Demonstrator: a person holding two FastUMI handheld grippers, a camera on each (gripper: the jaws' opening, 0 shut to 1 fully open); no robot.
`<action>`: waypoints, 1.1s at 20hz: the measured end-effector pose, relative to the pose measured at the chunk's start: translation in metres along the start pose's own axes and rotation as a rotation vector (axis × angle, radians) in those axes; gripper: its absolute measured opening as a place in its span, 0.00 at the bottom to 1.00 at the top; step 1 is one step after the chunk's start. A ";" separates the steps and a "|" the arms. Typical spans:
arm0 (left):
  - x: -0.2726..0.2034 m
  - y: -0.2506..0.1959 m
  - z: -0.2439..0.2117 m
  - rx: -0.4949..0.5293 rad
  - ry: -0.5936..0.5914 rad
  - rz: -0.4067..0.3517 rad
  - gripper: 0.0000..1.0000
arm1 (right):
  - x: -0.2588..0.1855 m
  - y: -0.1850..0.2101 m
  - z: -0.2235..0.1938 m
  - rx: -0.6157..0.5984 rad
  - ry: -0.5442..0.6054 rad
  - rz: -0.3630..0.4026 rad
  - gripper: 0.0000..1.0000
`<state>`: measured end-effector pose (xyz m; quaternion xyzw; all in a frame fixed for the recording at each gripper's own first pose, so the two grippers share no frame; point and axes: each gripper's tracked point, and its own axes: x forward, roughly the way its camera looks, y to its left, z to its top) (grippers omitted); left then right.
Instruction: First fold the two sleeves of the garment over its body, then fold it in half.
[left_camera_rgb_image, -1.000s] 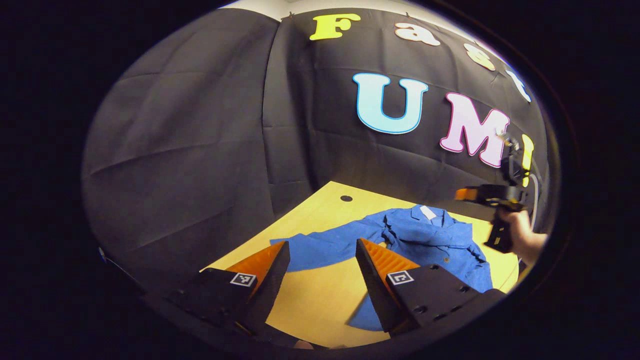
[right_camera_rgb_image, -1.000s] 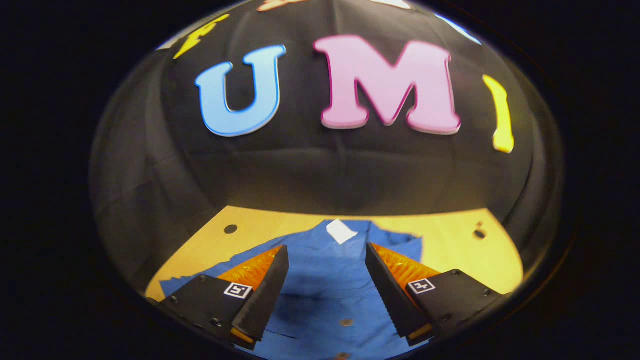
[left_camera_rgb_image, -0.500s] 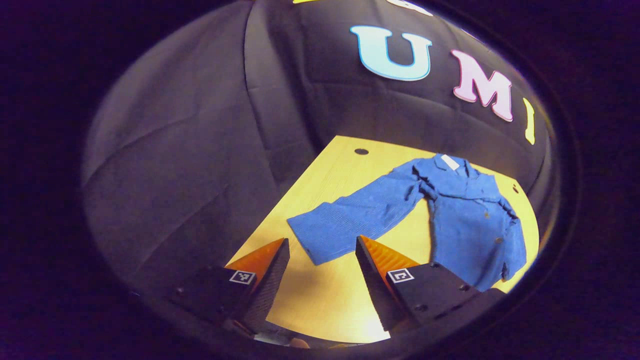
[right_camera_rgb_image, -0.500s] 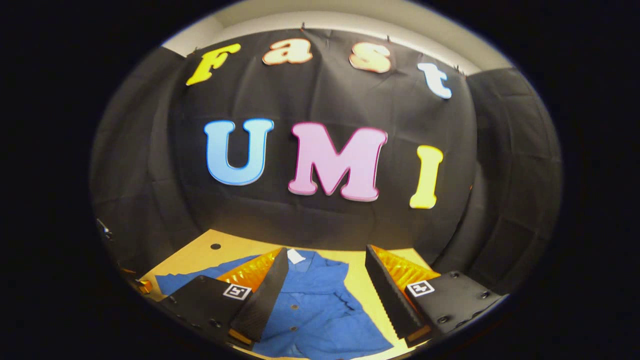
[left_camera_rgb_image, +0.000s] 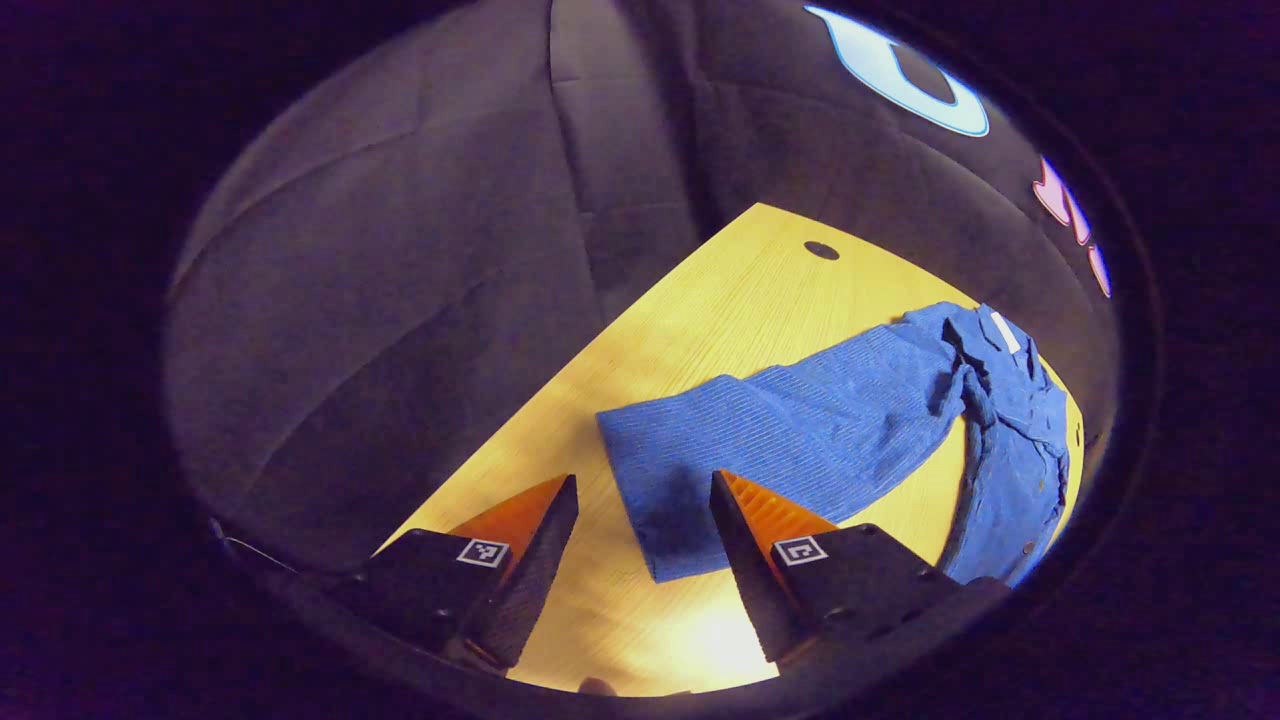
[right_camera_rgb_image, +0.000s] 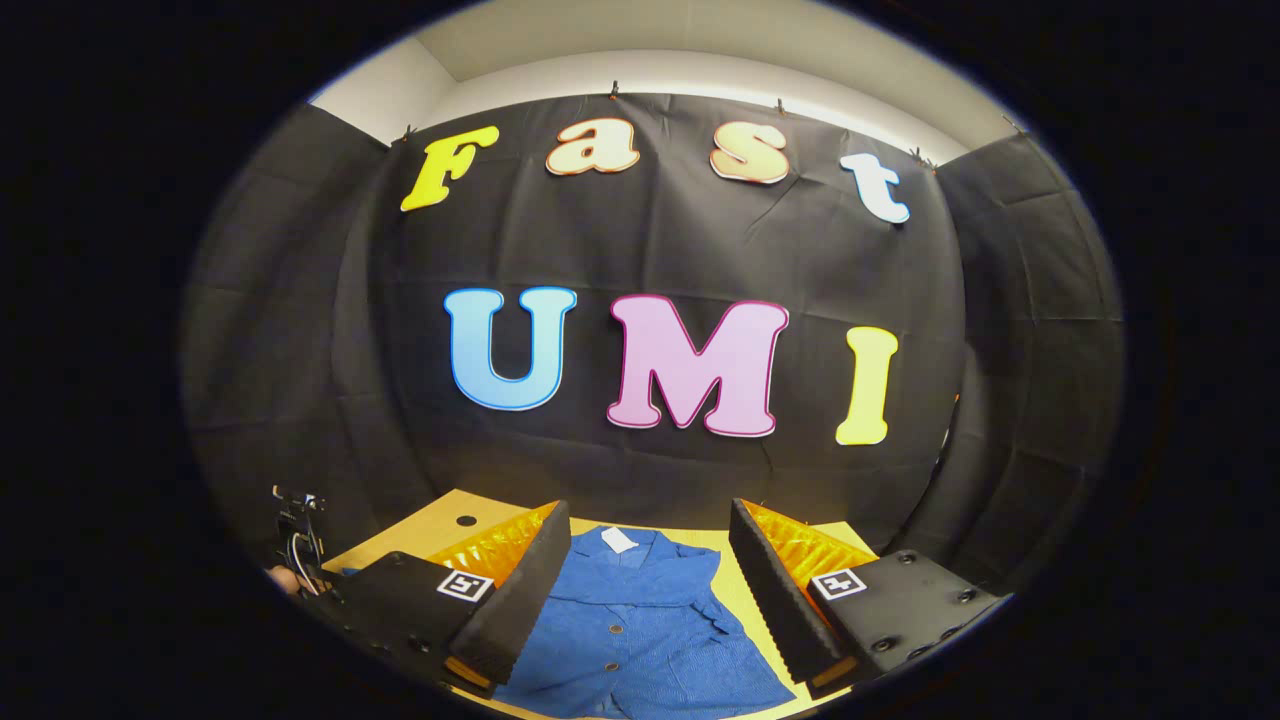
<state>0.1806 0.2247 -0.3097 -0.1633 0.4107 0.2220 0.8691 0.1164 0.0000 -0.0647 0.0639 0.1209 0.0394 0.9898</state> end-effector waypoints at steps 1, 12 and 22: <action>0.004 -0.005 -0.003 -0.011 0.014 0.001 0.79 | 0.007 -0.002 -0.008 0.012 0.025 0.022 0.92; 0.008 -0.048 0.001 0.019 0.069 -0.002 0.18 | 0.081 -0.046 -0.048 0.086 0.117 0.078 0.99; -0.038 -0.143 0.086 0.016 -0.122 -0.214 0.00 | 0.103 -0.080 -0.072 0.085 0.151 0.044 0.99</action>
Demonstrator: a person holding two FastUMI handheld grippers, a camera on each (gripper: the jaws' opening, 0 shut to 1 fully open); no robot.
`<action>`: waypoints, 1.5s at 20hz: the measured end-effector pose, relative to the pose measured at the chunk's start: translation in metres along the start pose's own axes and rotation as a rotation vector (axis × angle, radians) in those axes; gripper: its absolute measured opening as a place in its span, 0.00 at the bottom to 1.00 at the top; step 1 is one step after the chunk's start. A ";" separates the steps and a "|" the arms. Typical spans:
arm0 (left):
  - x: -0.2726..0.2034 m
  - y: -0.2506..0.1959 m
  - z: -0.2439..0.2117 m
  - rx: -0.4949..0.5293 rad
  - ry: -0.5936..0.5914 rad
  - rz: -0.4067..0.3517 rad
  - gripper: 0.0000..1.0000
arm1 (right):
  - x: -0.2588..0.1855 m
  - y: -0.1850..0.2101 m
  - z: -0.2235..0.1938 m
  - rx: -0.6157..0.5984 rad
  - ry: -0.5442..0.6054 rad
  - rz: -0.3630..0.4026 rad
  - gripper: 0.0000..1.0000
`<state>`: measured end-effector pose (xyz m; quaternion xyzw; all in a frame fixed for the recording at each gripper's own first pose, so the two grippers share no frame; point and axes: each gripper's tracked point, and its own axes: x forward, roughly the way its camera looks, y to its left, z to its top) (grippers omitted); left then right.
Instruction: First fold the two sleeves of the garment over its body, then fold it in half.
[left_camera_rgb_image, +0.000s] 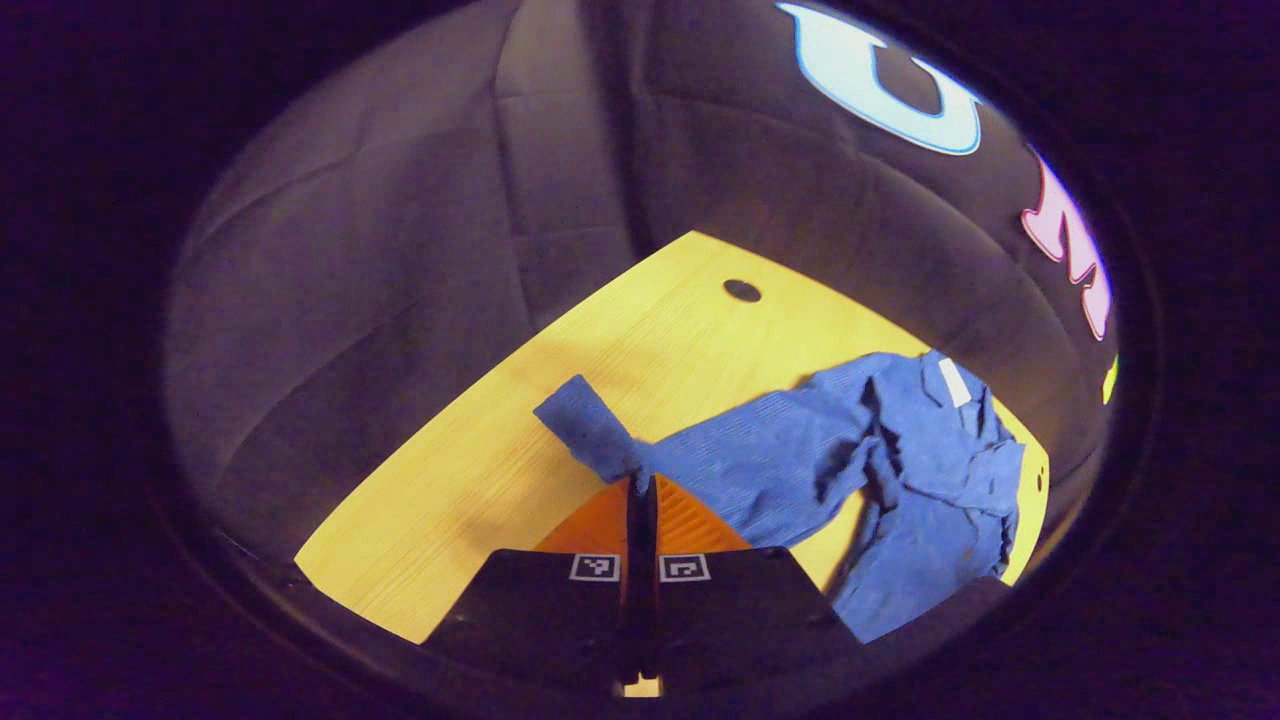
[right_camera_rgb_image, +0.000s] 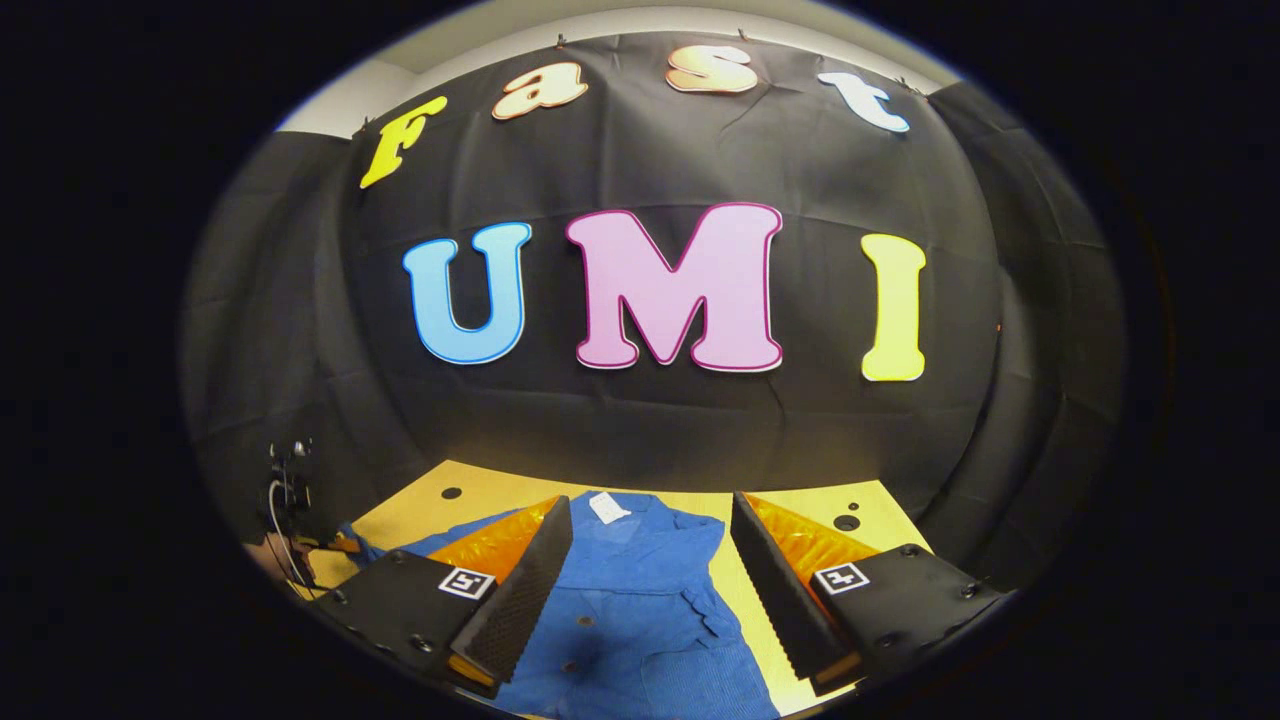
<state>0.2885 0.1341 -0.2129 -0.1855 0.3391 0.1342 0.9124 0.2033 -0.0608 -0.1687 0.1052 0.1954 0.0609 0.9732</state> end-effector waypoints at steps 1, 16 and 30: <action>0.001 -0.028 0.013 0.033 -0.032 -0.044 0.00 | -0.001 -0.009 -0.002 0.006 0.002 -0.014 1.00; 0.003 -0.472 -0.072 0.529 -0.007 -0.582 0.36 | -0.043 -0.160 -0.049 0.086 0.070 -0.247 0.99; -0.139 -0.135 -0.124 0.558 -0.047 -0.310 0.83 | -0.097 -0.111 -0.236 0.155 0.481 -0.254 0.97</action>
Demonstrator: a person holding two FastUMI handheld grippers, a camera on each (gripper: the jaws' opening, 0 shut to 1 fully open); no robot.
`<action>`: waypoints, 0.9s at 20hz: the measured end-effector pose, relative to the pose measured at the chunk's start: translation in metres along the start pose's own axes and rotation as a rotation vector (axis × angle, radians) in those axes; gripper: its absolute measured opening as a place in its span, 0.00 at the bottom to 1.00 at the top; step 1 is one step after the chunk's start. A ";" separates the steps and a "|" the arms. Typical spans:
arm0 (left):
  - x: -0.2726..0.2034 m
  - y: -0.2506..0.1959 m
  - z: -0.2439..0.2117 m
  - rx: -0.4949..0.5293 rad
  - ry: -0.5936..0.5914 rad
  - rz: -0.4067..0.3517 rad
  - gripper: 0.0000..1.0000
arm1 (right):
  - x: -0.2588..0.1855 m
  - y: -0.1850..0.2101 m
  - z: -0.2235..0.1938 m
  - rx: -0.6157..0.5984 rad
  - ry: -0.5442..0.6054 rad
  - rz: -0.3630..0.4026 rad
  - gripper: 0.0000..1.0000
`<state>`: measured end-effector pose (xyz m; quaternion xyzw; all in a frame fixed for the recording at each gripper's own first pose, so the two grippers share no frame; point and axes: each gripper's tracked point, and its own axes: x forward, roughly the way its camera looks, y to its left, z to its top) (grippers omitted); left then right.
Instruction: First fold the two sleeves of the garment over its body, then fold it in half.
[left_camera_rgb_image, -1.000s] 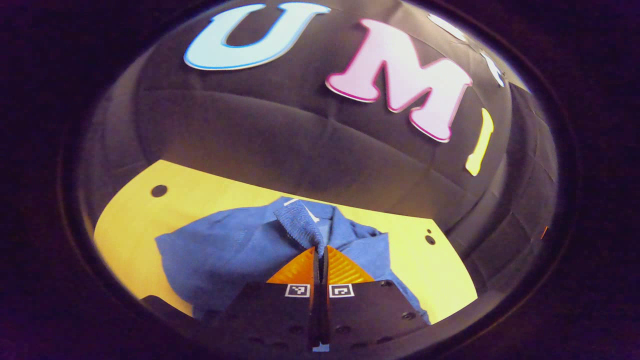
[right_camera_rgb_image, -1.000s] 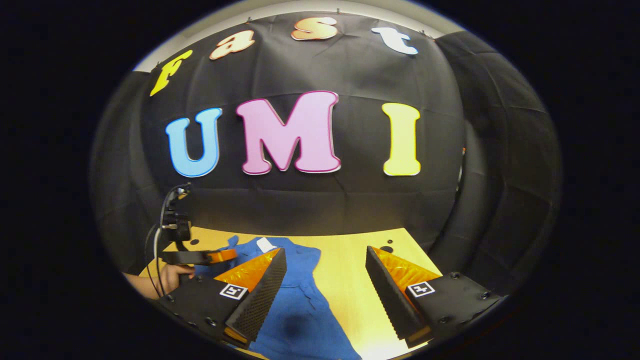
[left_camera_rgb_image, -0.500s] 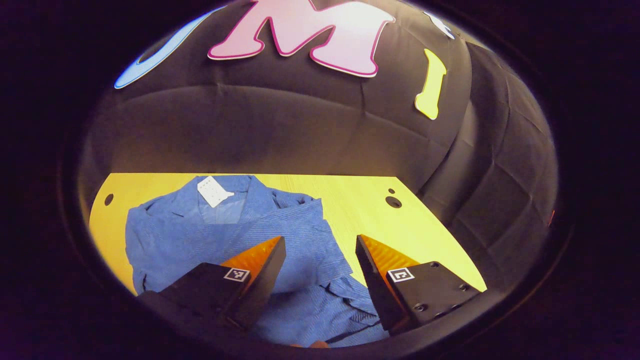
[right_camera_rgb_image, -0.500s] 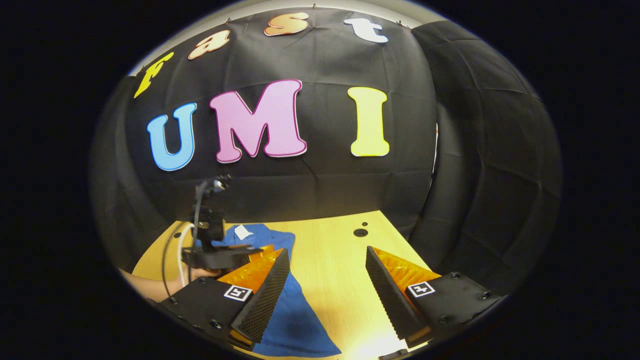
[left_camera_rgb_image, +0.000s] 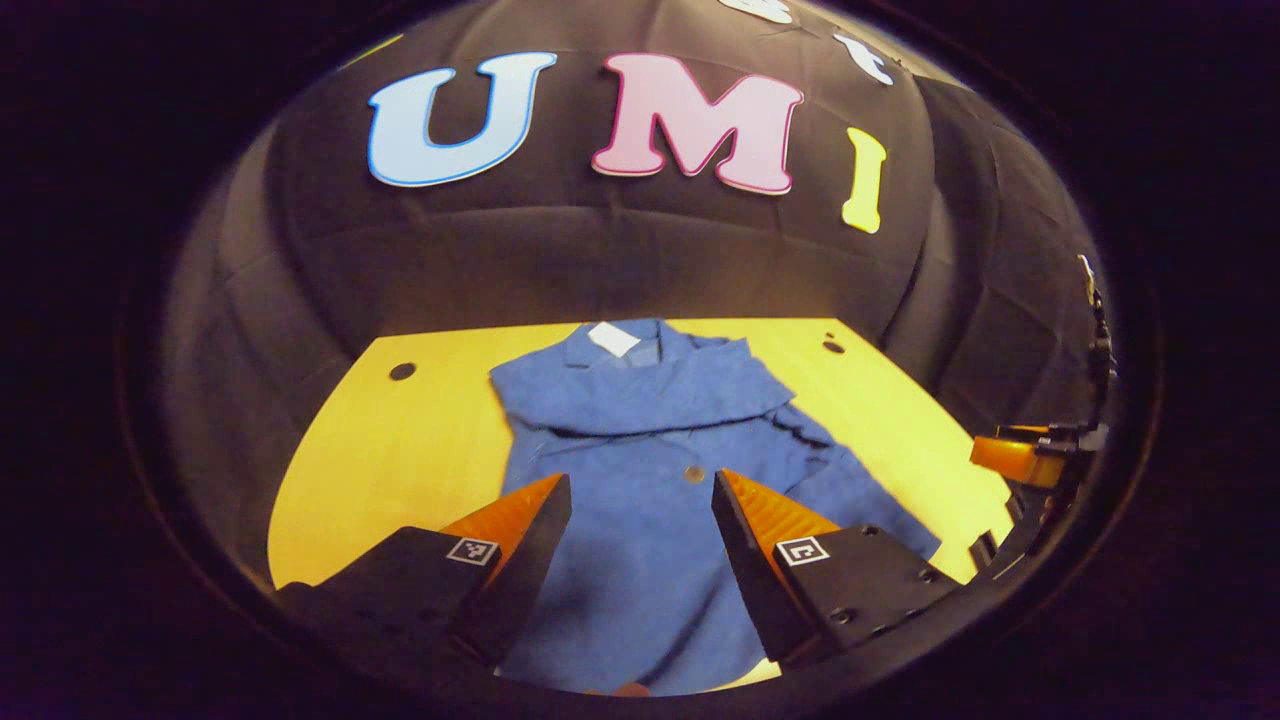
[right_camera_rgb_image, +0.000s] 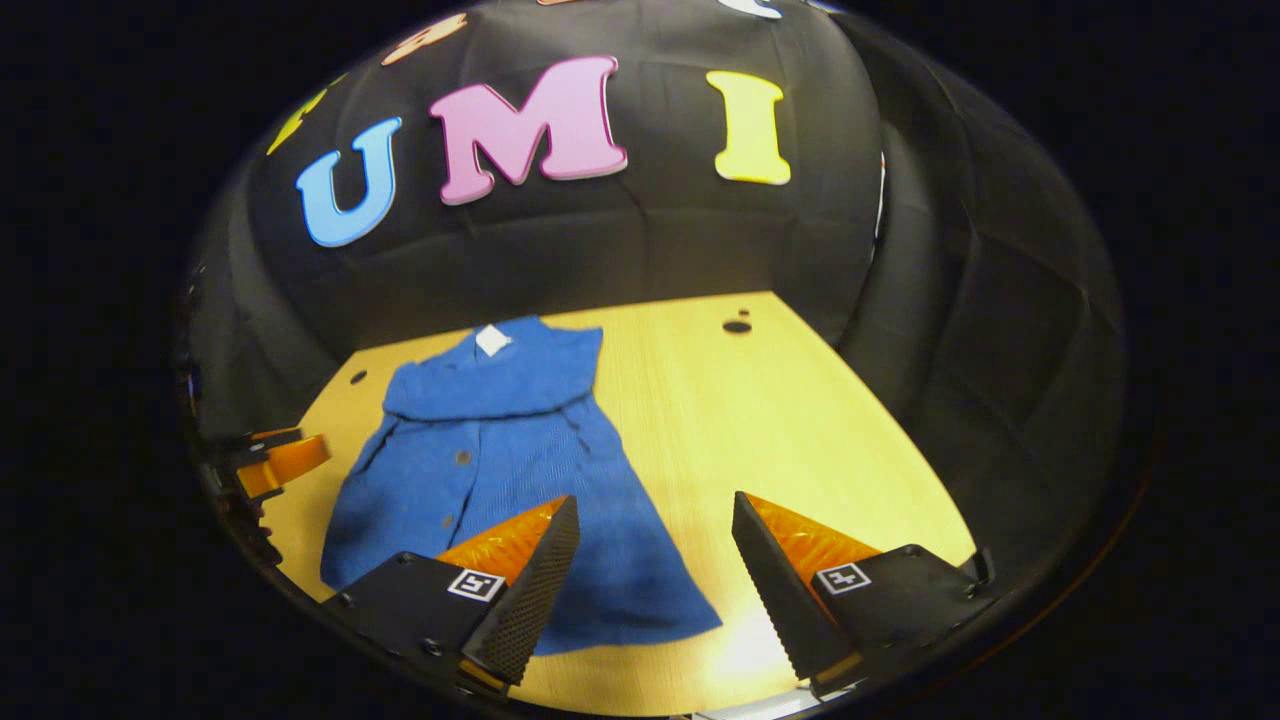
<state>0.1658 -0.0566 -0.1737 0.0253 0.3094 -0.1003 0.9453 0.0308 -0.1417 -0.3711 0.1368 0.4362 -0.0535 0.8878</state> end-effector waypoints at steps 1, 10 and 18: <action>-0.008 0.017 -0.033 -0.023 0.063 0.035 0.83 | 0.002 -0.002 -0.022 0.015 0.060 -0.007 0.97; -0.012 0.038 -0.172 -0.202 0.358 0.131 0.83 | 0.033 -0.021 -0.105 0.035 0.320 -0.124 0.99; -0.004 0.029 -0.174 -0.202 0.383 0.143 0.82 | 0.044 -0.021 -0.120 0.022 0.357 -0.119 0.99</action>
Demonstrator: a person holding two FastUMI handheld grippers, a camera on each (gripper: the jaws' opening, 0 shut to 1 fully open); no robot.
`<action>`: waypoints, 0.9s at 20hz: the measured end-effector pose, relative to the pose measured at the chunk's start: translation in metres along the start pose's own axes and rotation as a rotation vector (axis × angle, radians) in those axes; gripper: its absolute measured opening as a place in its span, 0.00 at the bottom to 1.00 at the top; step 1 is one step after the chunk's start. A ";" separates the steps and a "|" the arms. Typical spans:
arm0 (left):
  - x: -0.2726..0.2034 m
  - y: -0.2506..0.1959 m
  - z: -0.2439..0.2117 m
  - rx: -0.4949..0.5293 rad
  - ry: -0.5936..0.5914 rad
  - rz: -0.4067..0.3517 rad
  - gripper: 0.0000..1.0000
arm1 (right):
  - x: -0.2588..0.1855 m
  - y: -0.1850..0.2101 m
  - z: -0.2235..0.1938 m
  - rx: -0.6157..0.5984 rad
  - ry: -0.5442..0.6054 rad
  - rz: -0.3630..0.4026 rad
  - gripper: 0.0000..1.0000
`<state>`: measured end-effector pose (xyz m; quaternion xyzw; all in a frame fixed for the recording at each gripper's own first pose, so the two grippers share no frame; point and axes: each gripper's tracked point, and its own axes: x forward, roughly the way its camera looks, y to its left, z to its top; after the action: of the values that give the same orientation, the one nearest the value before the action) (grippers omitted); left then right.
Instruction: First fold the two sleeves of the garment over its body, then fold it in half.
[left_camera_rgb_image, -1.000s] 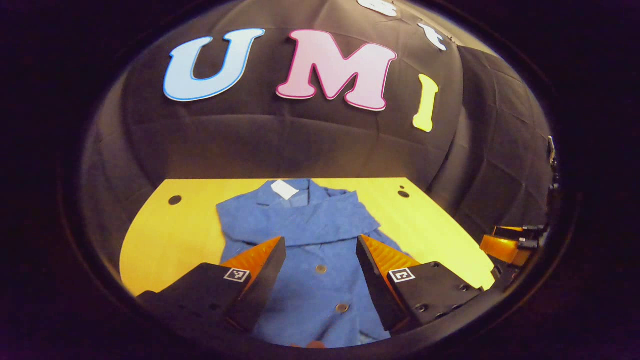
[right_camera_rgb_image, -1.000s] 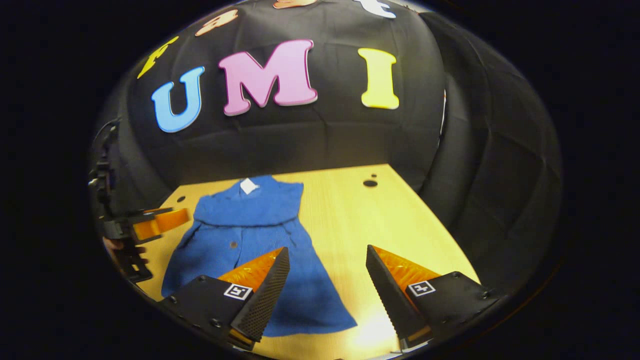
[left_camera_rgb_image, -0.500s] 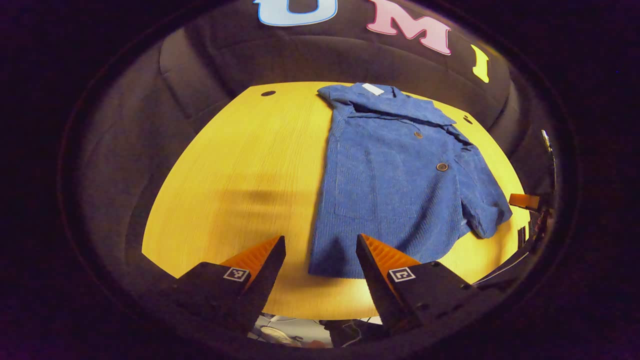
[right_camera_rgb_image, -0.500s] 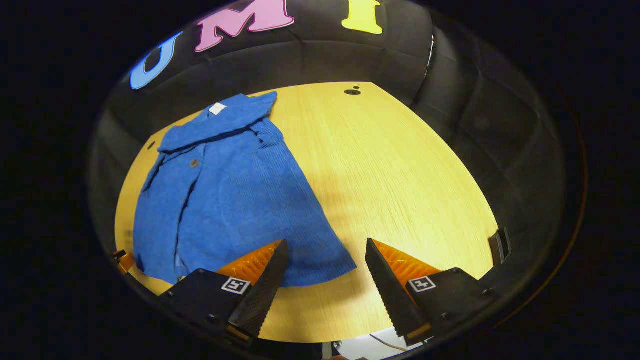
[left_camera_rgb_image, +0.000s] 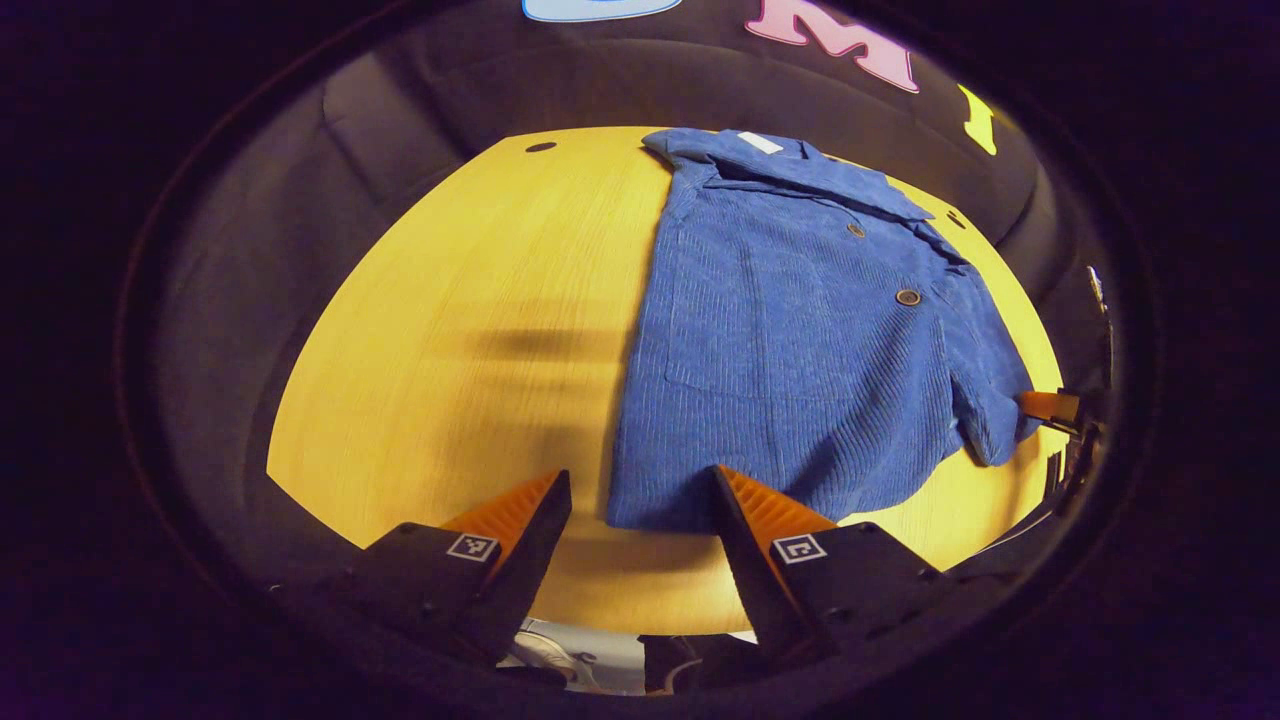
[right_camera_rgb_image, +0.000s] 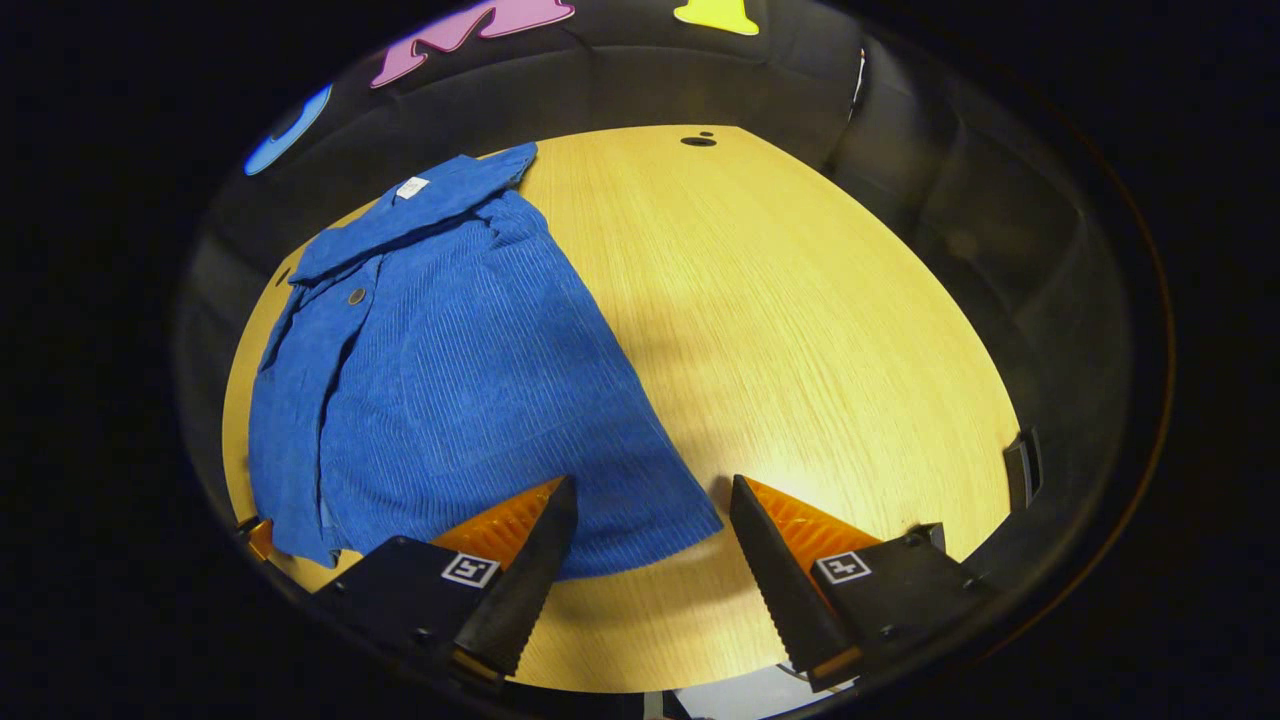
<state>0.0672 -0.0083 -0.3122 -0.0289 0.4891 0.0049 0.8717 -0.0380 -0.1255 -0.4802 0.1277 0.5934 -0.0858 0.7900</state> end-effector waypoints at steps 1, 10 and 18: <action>0.001 -0.003 0.001 0.009 -0.007 -0.005 0.77 | -0.001 0.004 0.001 -0.002 0.003 0.008 0.98; 0.006 -0.042 0.008 0.085 -0.015 -0.102 0.06 | 0.005 0.032 0.010 -0.189 -0.008 -0.005 0.10; -0.001 -0.044 0.030 -0.019 -0.063 -0.235 0.00 | -0.015 0.071 0.021 -0.025 0.035 0.229 0.03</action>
<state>0.0935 -0.0509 -0.2939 -0.0944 0.4545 -0.0917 0.8810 -0.0028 -0.0647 -0.4535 0.1864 0.5896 0.0148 0.7858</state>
